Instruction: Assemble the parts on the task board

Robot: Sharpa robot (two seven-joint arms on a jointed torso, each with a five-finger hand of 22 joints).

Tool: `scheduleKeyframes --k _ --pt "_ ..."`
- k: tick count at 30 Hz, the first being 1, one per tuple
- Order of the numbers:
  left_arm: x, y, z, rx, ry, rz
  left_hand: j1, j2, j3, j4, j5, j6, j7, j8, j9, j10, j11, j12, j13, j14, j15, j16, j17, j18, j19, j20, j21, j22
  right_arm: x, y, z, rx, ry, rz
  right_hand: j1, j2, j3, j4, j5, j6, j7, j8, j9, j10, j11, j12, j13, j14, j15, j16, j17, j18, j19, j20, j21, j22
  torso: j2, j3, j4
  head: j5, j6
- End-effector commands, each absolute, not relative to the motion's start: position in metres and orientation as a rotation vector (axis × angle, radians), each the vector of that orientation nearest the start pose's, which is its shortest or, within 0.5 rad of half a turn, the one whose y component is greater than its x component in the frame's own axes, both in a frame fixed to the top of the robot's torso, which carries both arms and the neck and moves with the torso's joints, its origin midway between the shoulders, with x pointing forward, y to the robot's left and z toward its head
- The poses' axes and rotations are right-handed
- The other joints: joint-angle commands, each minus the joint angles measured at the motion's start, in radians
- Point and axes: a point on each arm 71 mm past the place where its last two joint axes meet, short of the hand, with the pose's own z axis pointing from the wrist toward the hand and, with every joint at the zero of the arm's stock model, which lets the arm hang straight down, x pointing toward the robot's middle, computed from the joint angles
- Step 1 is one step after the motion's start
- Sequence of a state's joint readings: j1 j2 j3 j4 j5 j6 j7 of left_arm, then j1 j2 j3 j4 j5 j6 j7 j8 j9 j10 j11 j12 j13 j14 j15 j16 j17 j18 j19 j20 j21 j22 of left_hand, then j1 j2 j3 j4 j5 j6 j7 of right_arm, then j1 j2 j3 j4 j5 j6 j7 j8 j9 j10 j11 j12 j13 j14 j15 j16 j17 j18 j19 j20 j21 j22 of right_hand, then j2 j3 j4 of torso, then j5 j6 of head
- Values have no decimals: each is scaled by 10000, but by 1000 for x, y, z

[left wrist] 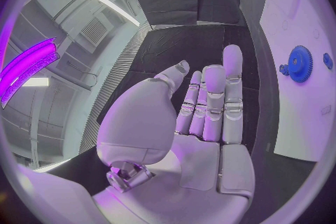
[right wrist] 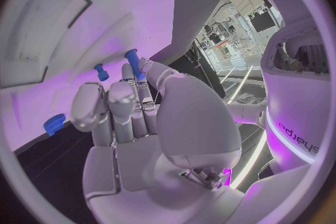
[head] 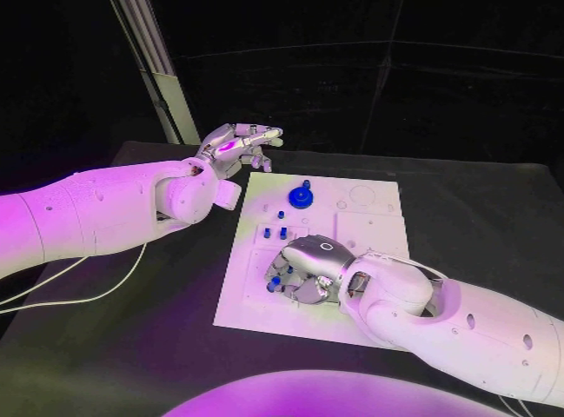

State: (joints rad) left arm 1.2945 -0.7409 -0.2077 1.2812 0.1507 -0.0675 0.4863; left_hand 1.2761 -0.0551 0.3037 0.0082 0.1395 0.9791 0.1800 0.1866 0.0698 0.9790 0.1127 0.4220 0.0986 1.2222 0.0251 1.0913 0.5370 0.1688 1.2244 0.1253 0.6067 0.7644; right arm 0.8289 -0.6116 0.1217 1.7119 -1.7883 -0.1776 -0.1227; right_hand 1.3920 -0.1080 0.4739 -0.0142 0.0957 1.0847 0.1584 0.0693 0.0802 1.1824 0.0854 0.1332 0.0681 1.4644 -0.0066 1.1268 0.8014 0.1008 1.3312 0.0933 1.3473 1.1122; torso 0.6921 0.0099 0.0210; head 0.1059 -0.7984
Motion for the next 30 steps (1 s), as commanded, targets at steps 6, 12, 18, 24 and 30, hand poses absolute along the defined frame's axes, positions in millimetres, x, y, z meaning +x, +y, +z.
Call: scheduleKeyframes --k 6,12,18,24,30 --pt "527 226 -195 -11356 14111 -16651 32 38 -83 1 -16 -68 34 59 -16 -47 -15 44 -7 -64 9 -18 -9 138 3 -3 -43 -8 363 -36 -252 -4907 17268 10340 -219 -378 -246 39 141 -1149 242 -87 -158 -1402 337 -633 -59 -395 301 -821 -1196 144 -622 315 -616 -999 -5 2 5 -63 83" --pt "527 227 -195 -11369 14127 -16643 43 42 -90 0 -15 -80 38 59 -17 -61 -12 49 -10 -71 10 -23 -31 138 6 -2 -48 -13 362 -35 -253 -4987 17319 10409 -210 -405 -381 6 145 -1337 253 -84 -149 -1601 362 -623 -54 -407 322 -917 -1326 156 -652 348 -676 -1070 -1 4 1 -87 85" --pt "527 227 -195 -11374 14154 -16662 45 43 -92 -1 -15 -83 39 59 -18 -64 -11 51 -10 -72 10 -24 -37 138 7 -2 -49 -15 361 -35 -253 -4953 17231 10485 -229 -397 -471 10 176 -1421 260 -81 -146 -1670 368 -600 -48 -394 328 -919 -1325 155 -642 357 -685 -1070 1 7 5 -84 84" --pt "527 228 -195 -11383 14146 -16641 45 43 -92 -1 -15 -83 39 59 -18 -64 -11 51 -10 -72 10 -24 -37 138 7 -2 -49 -15 361 -37 -248 -4659 16822 10744 -256 -351 -555 35 282 -1435 270 -64 -132 -1593 363 -503 -32 -358 325 -882 -1277 148 -604 359 -670 -1036 1 12 1 -83 76" --pt "527 229 -195 -11388 14147 -16636 45 43 -92 -1 -15 -83 39 59 -18 -64 -11 51 -10 -72 10 -24 -37 138 7 -2 -49 -15 361 -48 -238 -3630 15764 11365 -273 -376 -787 25 338 -1793 271 -92 -157 -1816 374 -517 -53 -363 332 -961 -1407 166 -633 362 -737 -1146 -11 16 -19 -91 108"
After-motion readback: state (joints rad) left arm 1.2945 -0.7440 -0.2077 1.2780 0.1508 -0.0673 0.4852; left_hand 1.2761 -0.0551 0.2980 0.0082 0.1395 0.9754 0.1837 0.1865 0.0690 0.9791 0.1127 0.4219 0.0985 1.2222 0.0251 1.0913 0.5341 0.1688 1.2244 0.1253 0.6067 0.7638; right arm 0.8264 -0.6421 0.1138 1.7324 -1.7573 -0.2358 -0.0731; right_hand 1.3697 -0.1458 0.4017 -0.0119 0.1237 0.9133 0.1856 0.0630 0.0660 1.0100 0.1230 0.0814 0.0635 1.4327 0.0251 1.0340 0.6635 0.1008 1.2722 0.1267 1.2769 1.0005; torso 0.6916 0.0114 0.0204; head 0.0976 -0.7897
